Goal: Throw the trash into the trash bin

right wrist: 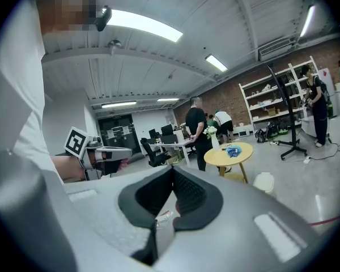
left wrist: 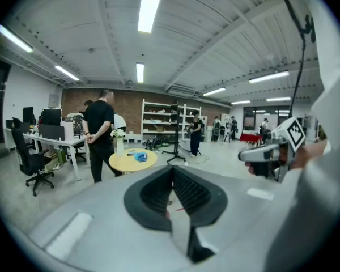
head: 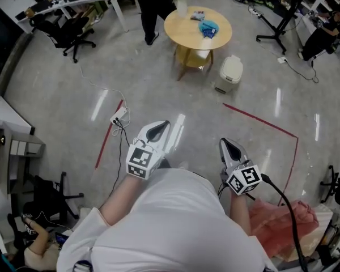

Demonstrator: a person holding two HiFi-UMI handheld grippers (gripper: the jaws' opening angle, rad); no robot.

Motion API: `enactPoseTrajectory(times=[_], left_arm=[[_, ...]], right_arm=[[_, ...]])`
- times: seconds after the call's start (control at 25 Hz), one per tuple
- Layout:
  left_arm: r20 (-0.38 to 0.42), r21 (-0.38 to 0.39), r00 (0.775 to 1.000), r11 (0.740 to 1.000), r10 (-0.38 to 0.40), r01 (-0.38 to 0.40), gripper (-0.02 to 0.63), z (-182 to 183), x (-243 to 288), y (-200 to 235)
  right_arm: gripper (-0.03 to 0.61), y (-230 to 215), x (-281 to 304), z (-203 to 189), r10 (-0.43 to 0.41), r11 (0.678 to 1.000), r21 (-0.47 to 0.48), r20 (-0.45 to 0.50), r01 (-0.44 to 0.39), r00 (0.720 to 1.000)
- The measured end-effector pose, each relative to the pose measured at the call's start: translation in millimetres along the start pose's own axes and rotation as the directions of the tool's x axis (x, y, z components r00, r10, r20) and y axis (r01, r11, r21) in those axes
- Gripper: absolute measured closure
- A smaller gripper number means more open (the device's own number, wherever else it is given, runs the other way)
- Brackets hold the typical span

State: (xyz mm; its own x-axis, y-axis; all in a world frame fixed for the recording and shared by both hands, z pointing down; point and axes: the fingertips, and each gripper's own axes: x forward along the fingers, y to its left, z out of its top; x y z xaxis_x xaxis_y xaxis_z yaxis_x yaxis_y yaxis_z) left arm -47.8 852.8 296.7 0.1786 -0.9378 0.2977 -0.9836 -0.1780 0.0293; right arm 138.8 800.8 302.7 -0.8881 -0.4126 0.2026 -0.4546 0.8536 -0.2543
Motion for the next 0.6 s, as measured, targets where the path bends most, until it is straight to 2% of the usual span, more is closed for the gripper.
enactPoseTrajectory(times=[0.32,0.6], left_arm=[[-0.009,-0.001,1.0,1.0,-0.019,0.019,0.607,0.7,11.7,9.6],[-0.001,0.008,0.997,0.997,-0.078,0.078,0.607,9.9,47.9,32.0]], right_arm=[[0.578,-4.3,14.9,-1.1,-0.016,1.0,0.012,-0.001,0.016,1.0],[0.578,-23.3,36.7,9.5,-0.088,0.996,0.021,0.017,0.088,0.996]])
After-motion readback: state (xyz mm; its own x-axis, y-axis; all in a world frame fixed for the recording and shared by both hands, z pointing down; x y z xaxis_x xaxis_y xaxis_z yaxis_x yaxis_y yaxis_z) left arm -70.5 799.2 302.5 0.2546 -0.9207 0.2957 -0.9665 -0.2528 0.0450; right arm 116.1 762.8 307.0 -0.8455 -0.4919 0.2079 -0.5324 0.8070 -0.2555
